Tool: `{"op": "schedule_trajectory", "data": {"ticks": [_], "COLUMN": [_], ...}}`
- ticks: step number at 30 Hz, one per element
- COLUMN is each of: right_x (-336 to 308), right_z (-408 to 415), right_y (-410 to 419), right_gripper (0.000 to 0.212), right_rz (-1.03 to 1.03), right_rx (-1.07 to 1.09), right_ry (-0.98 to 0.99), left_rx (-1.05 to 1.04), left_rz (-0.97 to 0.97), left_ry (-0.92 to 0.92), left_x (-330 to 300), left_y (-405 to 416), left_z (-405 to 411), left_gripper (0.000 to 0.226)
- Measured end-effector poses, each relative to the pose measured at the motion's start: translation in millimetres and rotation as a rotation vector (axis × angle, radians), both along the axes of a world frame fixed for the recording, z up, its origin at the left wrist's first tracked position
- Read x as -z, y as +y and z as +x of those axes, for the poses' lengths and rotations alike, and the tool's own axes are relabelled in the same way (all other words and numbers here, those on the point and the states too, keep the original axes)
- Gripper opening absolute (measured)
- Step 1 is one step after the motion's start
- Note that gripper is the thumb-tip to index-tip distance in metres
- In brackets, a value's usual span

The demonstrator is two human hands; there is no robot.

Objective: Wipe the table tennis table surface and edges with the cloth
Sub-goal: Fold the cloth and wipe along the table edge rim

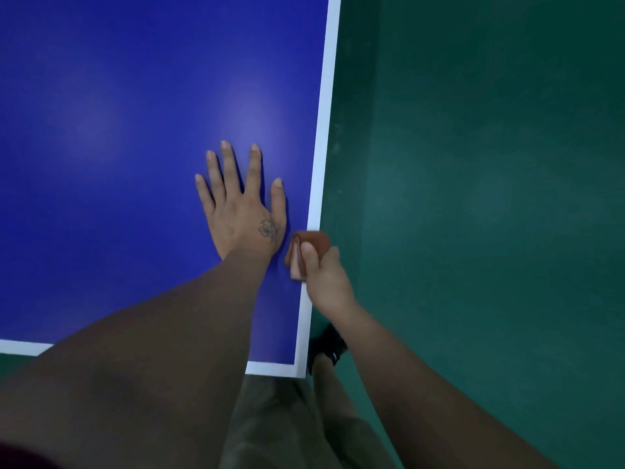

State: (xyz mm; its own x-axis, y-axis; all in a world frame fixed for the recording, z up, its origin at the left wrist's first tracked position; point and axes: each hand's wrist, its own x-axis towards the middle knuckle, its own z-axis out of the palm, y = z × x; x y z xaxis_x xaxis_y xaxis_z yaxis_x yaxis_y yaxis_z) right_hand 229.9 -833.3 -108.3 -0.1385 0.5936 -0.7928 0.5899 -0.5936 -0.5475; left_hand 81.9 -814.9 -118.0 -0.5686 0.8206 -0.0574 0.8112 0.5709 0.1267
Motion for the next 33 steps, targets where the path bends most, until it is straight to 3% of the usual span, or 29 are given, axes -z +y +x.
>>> {"op": "schedule_trajectory", "data": {"ticks": [8,12,17,21,23,26,33], "right_x": [2.8,3.2,1.4,-4.6,-7.2,-2.5,1.3], "right_z": [-15.4,-29.8,-46.2,-50.9,-50.4,-45.6,-39.9], "right_y": [40.5,87.8,142.1,174.4,176.5,156.3,134.3], "right_gripper": [0.048,0.063,0.067,0.044,0.043,0.063,0.061], "right_rz": [0.021,0.057,0.08,0.124,0.109,0.045,0.013], "right_rx": [0.005,-0.016,-0.014,-0.005,-0.026,-0.023,-0.03], "right_ry": [-0.048,-0.073,-0.067,-0.013,-0.011,-0.042,-0.07], "left_rx": [0.0,0.0,0.008,0.002,0.005,0.01,0.019], "left_rz": [0.0,-0.002,0.012,-0.002,-0.002,0.011,0.018], "left_ry": [0.006,0.013,0.014,0.02,0.018,0.02,0.031], "left_x": [4.1,4.0,4.1,5.0,4.4,4.7,8.3], "left_y": [1.3,1.6,0.7,1.4,1.9,1.2,0.8], "left_z": [-1.1,-1.8,-1.1,-0.8,-0.6,-0.9,-0.7], "left_gripper": [0.069,0.069,0.068,0.068,0.068,0.068,0.068]}}
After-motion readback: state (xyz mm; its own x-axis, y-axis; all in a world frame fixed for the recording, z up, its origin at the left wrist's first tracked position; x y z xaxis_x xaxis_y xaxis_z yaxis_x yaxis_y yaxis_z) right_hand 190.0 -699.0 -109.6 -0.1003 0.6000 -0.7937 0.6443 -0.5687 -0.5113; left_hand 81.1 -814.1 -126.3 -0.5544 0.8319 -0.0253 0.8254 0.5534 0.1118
